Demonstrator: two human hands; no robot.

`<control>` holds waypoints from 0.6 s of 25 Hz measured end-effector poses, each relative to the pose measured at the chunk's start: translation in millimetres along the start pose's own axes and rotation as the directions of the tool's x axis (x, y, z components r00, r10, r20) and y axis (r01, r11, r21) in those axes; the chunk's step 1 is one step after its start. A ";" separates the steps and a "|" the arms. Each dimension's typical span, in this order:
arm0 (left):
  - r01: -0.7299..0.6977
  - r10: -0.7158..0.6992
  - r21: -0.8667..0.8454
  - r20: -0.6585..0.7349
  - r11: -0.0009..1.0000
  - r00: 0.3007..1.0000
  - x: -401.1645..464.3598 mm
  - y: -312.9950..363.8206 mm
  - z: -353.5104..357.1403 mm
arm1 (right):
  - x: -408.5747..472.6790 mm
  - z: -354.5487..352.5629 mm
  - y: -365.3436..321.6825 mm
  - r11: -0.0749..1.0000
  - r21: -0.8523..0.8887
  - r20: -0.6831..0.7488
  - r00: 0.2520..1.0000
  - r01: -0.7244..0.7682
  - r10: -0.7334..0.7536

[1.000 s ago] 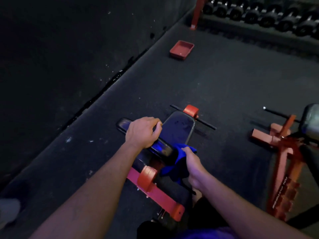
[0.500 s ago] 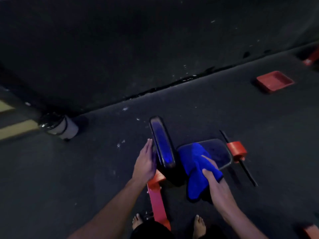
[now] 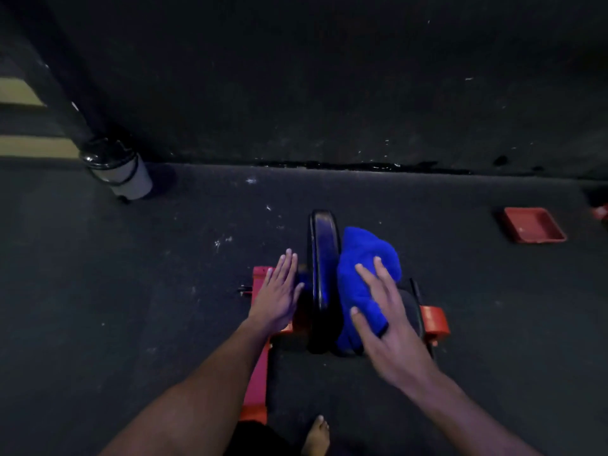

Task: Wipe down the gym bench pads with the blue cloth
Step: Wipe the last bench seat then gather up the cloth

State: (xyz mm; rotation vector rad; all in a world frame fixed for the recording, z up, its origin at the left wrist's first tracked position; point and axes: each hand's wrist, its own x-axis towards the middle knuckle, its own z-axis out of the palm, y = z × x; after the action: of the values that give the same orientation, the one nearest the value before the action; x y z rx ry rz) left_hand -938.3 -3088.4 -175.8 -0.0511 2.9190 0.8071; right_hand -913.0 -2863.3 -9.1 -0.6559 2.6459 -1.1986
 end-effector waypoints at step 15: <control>-0.220 0.221 -0.036 0.021 0.975 0.975 24.7 -31.0 17.6 | 196.9 48.4 12.9 0.891 -0.453 0.173 0.980 -0.012 0.101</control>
State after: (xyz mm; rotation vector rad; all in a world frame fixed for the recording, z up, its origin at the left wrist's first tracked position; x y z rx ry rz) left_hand -959.2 -3106.0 -209.5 0.2834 2.9226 0.8796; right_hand -1076.9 -2977.9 -44.8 -0.7106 2.7622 -0.4655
